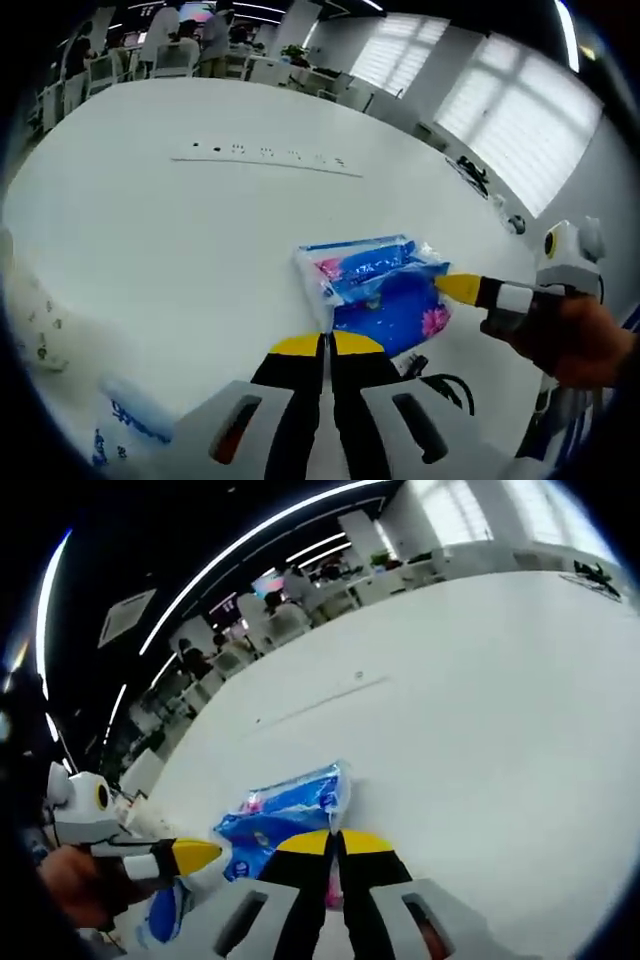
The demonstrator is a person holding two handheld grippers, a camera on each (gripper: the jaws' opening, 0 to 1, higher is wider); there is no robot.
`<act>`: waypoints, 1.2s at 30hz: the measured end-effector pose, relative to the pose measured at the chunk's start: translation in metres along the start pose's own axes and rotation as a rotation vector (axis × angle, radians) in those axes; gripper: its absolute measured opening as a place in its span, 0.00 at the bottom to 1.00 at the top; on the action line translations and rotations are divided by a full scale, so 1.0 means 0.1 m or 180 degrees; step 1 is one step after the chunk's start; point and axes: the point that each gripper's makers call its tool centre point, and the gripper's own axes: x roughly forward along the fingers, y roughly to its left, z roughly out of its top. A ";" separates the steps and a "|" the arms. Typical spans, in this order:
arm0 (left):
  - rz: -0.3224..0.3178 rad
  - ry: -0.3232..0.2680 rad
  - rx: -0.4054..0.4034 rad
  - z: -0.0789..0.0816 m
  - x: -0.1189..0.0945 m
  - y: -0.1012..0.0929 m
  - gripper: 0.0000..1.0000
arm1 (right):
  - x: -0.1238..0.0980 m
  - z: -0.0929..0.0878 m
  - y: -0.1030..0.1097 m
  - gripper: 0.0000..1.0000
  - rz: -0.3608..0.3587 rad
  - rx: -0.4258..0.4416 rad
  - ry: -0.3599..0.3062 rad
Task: Arrange the tabletop items into an orderly group along one side of the table until the central work area is clear of visible clutter.
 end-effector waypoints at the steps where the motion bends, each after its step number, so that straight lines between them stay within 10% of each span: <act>1: 0.0005 0.0007 -0.0001 -0.01 0.01 0.00 0.00 | 0.01 -0.01 -0.01 0.00 0.0002 0.0004 -0.0002; 20: -0.0119 -0.0068 -0.0253 0.01 0.12 -0.18 0.04 | 0.04 0.01 -0.26 0.03 0.0029 0.0024 -0.0012; 36: -0.0085 -0.0276 -0.0339 0.11 -0.42 -0.14 0.16 | -0.15 0.14 -0.20 0.16 0.0027 -0.0070 -0.0151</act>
